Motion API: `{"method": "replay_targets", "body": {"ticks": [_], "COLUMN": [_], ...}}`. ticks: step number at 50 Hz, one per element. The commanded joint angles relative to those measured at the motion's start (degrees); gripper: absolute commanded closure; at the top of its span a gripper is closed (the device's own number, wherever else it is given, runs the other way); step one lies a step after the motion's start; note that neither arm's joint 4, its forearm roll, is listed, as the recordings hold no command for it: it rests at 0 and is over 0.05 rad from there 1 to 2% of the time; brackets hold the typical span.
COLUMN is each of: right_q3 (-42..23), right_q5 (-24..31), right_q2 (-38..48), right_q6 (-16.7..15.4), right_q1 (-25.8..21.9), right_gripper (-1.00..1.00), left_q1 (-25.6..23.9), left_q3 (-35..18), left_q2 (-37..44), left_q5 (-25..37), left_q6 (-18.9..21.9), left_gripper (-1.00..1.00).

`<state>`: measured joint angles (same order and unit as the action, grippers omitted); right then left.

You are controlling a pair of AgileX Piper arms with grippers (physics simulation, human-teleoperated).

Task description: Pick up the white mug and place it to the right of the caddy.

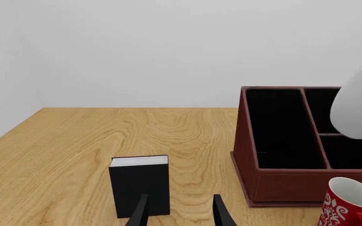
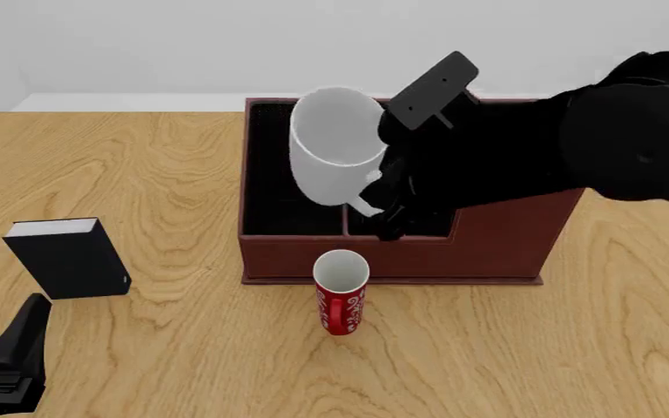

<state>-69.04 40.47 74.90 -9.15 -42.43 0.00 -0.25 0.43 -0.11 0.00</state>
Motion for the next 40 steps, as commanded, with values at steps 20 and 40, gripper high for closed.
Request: {"method": "replay_targets", "body": {"ticks": [20,40], "right_q3": [7.0,8.5], "right_q5": [5.5,9.1], "right_q2": [-16.6,-23.0], "right_q6": [-3.1,-3.5], "right_q1": [11.2,15.3], "right_gripper": [1.00,1.00], "left_q1": [0.0,0.0], "left_q3": [0.0,0.0], "left_q2": [0.0,0.0], "left_q5": [0.0,0.0], "left_q6": [0.0,0.0], "left_gripper": [-1.00,-1.00]}}
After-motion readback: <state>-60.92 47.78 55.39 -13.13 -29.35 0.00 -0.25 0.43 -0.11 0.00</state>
